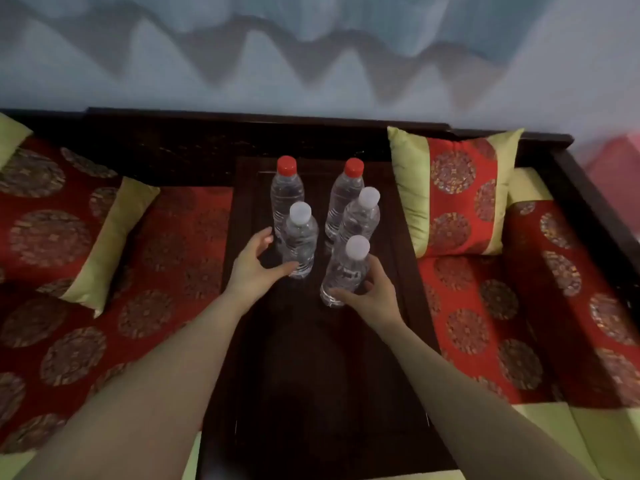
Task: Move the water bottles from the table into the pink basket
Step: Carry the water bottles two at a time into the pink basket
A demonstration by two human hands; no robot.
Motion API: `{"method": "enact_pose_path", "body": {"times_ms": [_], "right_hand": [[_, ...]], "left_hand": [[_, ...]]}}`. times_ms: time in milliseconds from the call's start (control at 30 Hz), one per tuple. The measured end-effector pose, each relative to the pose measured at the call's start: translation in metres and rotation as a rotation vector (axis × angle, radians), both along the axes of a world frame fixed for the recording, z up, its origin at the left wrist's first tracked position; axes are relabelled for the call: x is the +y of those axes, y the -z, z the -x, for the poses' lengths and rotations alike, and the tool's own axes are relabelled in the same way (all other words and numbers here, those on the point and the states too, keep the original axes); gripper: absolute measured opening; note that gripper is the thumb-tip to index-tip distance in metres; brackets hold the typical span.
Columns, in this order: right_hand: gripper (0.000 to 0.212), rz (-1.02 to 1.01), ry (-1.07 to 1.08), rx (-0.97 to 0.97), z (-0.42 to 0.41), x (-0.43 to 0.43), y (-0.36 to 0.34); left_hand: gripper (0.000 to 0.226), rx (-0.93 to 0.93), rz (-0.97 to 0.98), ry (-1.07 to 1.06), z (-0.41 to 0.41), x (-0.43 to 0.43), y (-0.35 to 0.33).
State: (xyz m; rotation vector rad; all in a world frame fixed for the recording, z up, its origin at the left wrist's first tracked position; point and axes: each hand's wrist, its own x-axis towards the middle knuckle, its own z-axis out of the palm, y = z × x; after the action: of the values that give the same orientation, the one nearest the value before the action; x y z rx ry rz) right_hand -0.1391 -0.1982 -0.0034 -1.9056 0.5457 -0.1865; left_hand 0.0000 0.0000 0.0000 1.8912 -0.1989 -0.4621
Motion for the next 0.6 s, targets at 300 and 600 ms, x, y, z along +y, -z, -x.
{"method": "enact_pose_path", "body": {"times_ms": [300, 600], "right_hand": [[0.059, -0.103, 0.060, -0.056, -0.011, 0.006, 0.003], [0.063, -0.160, 0.109, -0.026, -0.004, 0.002, -0.006]], "left_hand": [[0.066, -0.002, -0.015, 0.096, -0.016, -0.025, 0.001], [0.060, 0.062, 0.041, 0.066, -0.013, -0.026, -0.006]]}}
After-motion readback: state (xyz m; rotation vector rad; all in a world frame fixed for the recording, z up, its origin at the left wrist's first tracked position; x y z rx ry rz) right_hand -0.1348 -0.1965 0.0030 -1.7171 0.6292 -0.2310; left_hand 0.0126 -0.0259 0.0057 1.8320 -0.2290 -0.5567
